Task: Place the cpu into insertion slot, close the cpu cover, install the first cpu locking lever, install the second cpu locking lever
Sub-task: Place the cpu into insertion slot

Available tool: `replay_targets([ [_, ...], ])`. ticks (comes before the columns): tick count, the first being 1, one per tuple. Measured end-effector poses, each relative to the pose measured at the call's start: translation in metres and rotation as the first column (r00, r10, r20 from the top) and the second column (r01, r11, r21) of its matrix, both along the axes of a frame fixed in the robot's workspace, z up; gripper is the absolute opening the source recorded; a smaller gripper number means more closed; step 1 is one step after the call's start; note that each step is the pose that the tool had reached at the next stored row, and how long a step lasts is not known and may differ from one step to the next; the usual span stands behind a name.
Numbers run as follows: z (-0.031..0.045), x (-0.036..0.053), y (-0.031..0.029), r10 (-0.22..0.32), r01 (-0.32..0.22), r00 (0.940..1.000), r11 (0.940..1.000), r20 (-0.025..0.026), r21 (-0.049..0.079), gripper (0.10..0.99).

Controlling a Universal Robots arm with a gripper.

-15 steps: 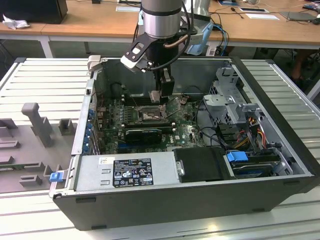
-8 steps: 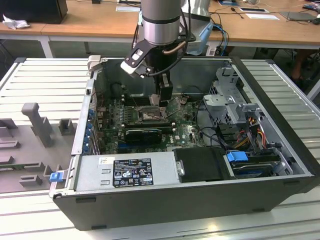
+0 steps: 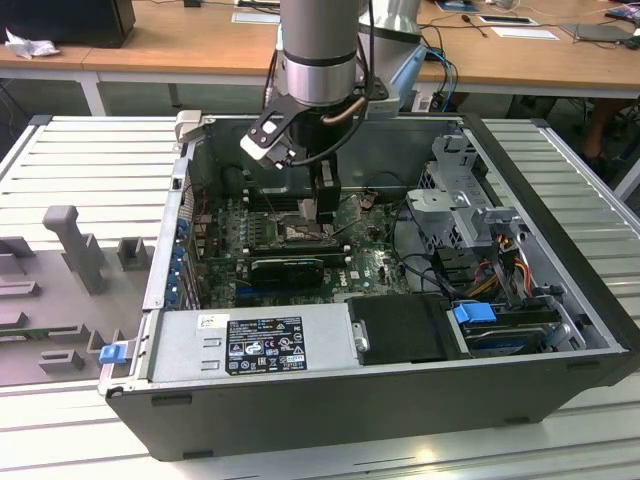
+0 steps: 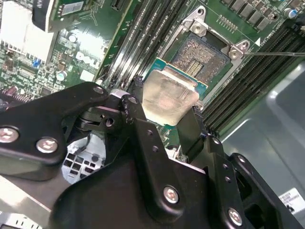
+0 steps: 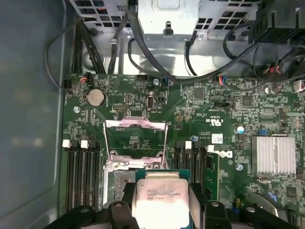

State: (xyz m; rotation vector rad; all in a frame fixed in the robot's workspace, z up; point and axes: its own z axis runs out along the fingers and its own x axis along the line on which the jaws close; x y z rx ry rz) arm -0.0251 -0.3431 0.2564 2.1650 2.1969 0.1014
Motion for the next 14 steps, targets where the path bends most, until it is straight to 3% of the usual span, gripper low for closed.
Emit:
replay_targets([
  [3,-0.0118,-0.0029,0.0052,0.006,-0.006,1.0000,1.0000,-0.0001,0.000,0.529],
  [14,-0.0320,-0.0126,0.0183,0.007,-0.007,1.0000,1.0000,0.0000,0.000,0.529],
])
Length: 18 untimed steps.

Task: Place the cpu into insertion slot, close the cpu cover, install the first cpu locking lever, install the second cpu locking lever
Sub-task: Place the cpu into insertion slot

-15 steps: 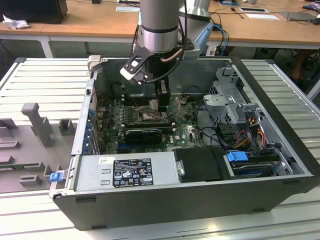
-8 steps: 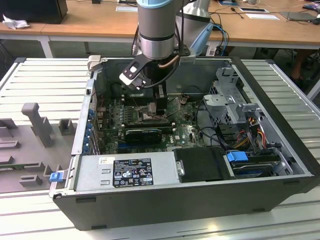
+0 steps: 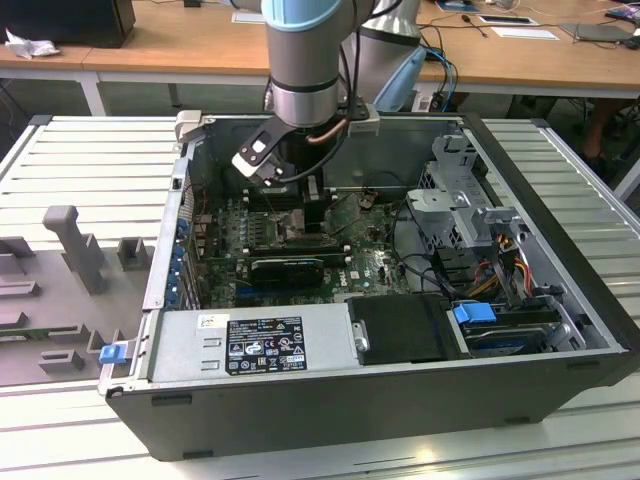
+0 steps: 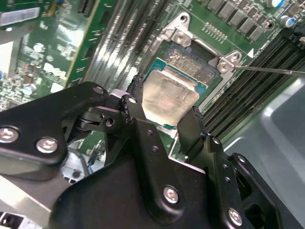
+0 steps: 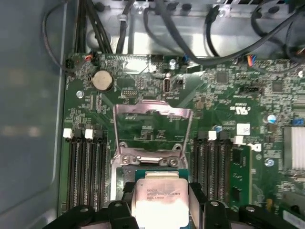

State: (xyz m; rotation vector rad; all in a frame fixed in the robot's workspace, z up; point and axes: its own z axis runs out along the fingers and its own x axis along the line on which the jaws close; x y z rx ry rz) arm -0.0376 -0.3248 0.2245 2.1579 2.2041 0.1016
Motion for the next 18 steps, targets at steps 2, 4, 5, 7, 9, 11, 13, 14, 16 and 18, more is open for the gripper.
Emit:
replay_targets([
  [2,-0.0026,-0.0016,0.0021,-0.003,0.003,1.0000,1.0000,0.0001,0.000,0.529],
  [4,-0.0059,-0.0028,0.0038,-0.010,0.010,0.9999,0.9999,0.0000,0.000,0.529],
  [5,-0.0071,-0.0028,0.0049,-0.011,0.011,0.9999,0.9999,-0.0001,0.000,0.529],
  [7,-0.0102,-0.0028,0.0072,-0.011,0.011,0.9999,0.9999,0.0000,0.000,0.529],
  [9,-0.0145,-0.0030,0.0088,-0.011,0.011,0.9999,0.9999,0.0000,0.000,0.529],
  [11,-0.0164,-0.0040,0.0088,-0.011,0.011,0.9999,0.9999,0.0000,0.000,0.529],
  [13,-0.0176,-0.0049,0.0088,-0.013,0.013,0.9999,0.9999,0.0000,0.000,0.529],
  [14,-0.0180,-0.0049,0.0088,-0.014,0.014,0.9999,0.9999,-0.0001,0.000,0.529],
  [16,-0.0183,-0.0049,0.0088,-0.016,0.016,0.9999,0.9999,-0.0002,0.000,0.529],
  [18,-0.0192,-0.0049,0.0088,-0.018,0.018,0.9998,0.9998,0.0000,0.000,0.529],
])
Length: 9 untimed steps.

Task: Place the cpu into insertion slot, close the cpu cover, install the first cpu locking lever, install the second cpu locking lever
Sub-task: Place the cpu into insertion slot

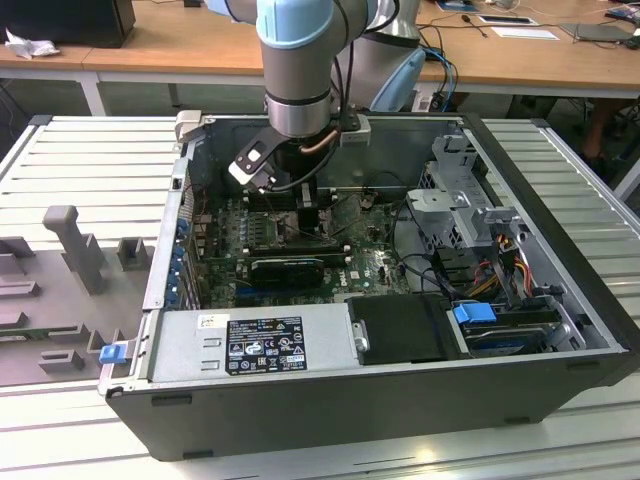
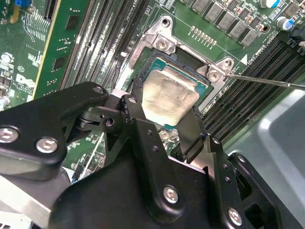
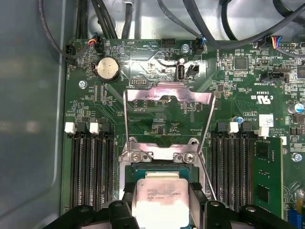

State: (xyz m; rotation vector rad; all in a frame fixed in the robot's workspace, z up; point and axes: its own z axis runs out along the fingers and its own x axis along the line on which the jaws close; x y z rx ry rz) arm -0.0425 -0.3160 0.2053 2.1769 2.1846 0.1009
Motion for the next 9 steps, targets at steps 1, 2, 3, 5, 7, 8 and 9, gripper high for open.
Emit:
replay_targets([
  [1,-0.0004,0.0000,0.0000,-0.001,0.001,1.0000,1.0000,0.0000,0.000,0.529],
  [2,-0.0007,0.0000,0.0000,-0.002,0.002,1.0000,1.0000,0.0000,0.000,0.529],
  [3,-0.0009,0.0000,0.0000,-0.003,0.003,1.0000,1.0000,0.0000,0.000,0.529],
  [5,-0.0019,0.0001,0.0000,-0.011,0.011,0.9999,0.9999,0.0001,0.000,0.529],
  [7,-0.0038,0.0000,0.0000,-0.015,0.015,0.9999,0.9999,0.0000,0.000,0.529],
  [8,-0.0040,0.0000,0.0000,-0.015,0.015,0.9999,0.9999,-0.0002,0.000,0.529],
  [9,-0.0040,0.0000,0.0000,-0.015,0.015,0.9999,0.9999,-0.0001,0.000,0.529],
])
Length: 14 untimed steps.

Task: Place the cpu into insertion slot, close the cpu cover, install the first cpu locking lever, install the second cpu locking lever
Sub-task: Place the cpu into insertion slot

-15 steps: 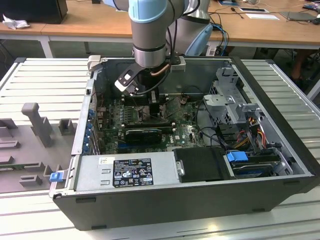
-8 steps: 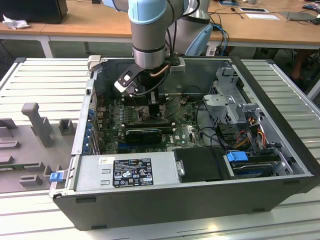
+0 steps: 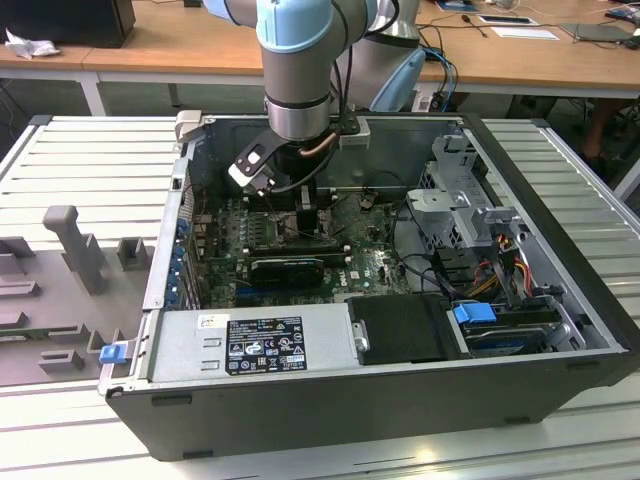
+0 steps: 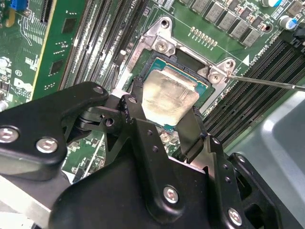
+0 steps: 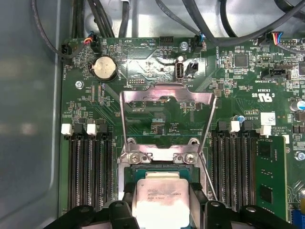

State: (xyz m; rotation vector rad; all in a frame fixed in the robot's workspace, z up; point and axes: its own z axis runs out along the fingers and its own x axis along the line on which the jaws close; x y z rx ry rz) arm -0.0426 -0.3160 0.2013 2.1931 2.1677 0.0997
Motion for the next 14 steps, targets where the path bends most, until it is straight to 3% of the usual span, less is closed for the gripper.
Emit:
replay_targets([
  [5,-0.0002,0.0000,0.0000,0.000,0.000,1.0000,1.0000,0.0001,0.000,0.529],
  [6,-0.0002,0.0001,0.0000,0.000,0.000,1.0000,1.0000,0.0002,0.000,0.604],
  [11,0.0053,0.0003,0.0000,0.000,0.000,1.0000,1.0000,0.0001,0.000,0.588],
  [14,0.0105,0.0005,0.0000,0.000,0.000,1.0000,1.0000,-0.0020,0.000,0.400],
])
